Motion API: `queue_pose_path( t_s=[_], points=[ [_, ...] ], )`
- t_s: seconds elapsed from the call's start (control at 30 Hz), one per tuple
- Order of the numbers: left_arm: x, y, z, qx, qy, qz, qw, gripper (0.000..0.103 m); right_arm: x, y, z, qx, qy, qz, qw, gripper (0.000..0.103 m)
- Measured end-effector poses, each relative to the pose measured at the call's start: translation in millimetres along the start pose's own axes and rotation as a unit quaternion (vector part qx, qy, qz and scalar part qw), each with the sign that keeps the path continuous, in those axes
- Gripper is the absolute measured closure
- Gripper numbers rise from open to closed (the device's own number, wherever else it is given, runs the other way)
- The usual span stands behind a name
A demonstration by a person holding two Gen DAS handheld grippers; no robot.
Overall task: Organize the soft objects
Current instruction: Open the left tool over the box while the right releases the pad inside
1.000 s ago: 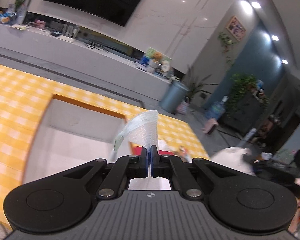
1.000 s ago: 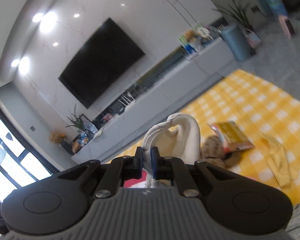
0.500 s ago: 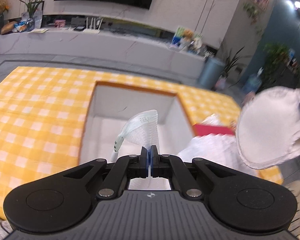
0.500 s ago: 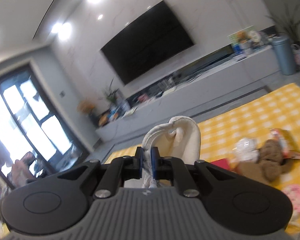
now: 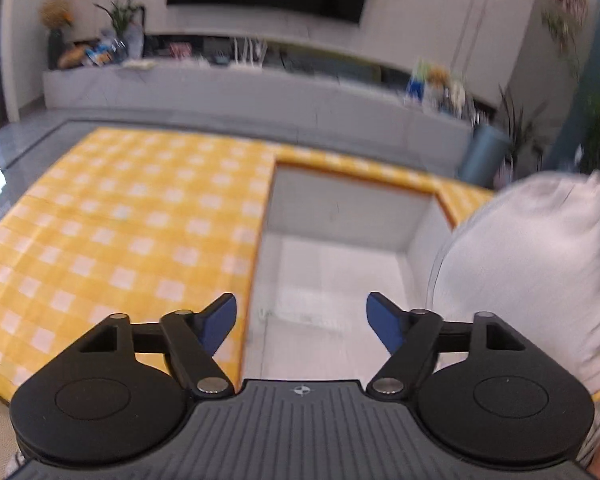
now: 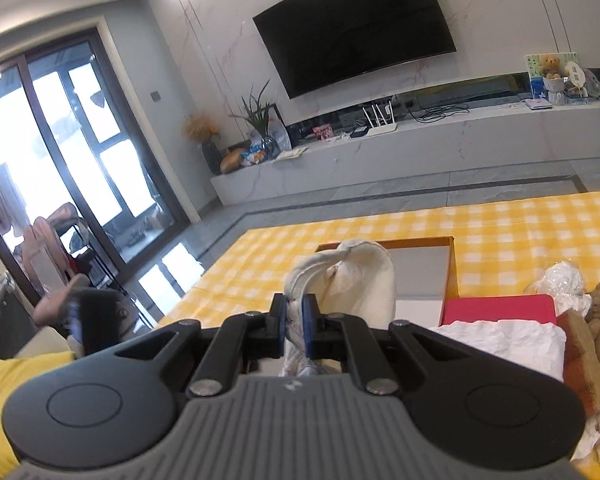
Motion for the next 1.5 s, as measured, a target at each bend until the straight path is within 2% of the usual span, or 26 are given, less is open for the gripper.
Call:
queue_pose_path(
  t_s=[0.2,0.3,0.37,0.5,0.6,0.67,0.8,0.9,0.97,1.17,1.2,1.27,1.3,1.33,1.5],
  points=[
    [-25.7,-12.6,21.3,-0.025,0.007,-0.018,0.9995,0.015,25.4,0.5,13.1,-0.047,0.007,0.034,0.998,0.096],
    [-25.9,-16.1,29.9,-0.019,0.002,-0.028,0.9994,0.015,39.3,-0.1,22.0,-0.078,-0.008,0.059,0.995,0.096],
    [-22.1,-16.4,36.0,-0.026,-0.004,-0.027,0.9993,0.015,54.9,1.1,29.6,-0.109,-0.028,0.094,0.989,0.096],
    [-12.3,-16.7,47.2,-0.048,0.0,-0.015,0.9987,0.015,99.7,6.9,39.1,-0.183,-0.062,0.184,0.964,0.096],
    [-6.8,-16.3,53.9,-0.061,0.004,-0.015,0.998,0.015,134.5,17.6,43.1,-0.211,-0.125,0.264,0.933,0.096],
    [-1.7,-14.1,57.8,-0.064,-0.005,-0.008,0.9979,0.015,159.1,25.2,42.5,-0.226,-0.139,0.305,0.915,0.096],
    [2.1,-10.8,62.0,-0.062,-0.005,-0.004,0.998,0.015,197.7,42.1,29.7,-0.266,-0.127,0.358,0.886,0.096],
    [4.3,-10.7,65.1,-0.07,-0.002,-0.003,0.9975,0.015,224.1,44.2,13.7,-0.284,-0.101,0.363,0.881,0.096],
    [6.9,-10.3,65.3,-0.07,-0.002,-0.001,0.9976,0.015,238.6,47.4,4.9,-0.286,-0.064,0.37,0.881,0.095],
    [14.1,-6.1,60.2,-0.054,-0.004,0.01,0.9985,0.015,268.2,60.8,-18.1,-0.332,0.029,0.372,0.867,0.089],
    [15.6,-5.7,59.6,-0.052,-0.006,0.013,0.9985,0.015,272.0,62.0,-20.6,-0.329,0.038,0.369,0.868,0.081],
    [18.5,-4.8,59.6,-0.05,-0.012,0.018,0.9985,0.015,274.1,59.4,-22.7,-0.322,0.05,0.348,0.879,0.05],
    [19.3,-4.4,59.6,-0.049,-0.017,0.019,0.9985,0.015,274.5,56.0,-23.8,-0.318,0.059,0.333,0.886,0.023],
    [19.5,-4.0,59.8,-0.048,-0.021,0.019,0.9984,0.015,272.6,52.4,-24.1,-0.315,0.068,0.317,0.892,0.012],
    [16.7,-5.2,58.5,-0.046,-0.029,0.013,0.9985,0.015,253.6,34.4,-19.0,-0.31,0.081,0.265,0.909,0.01]
  ],
)
Point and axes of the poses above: each gripper's, at about its wrist camera, not at the fingertips, and x roughly the way its jaws point, z to its left, y to its underside, the point moved 6 cm from there along x, roughly the way its jaws point, and after that the axes turned 6 degrees about -y, right-handed, at the moved point
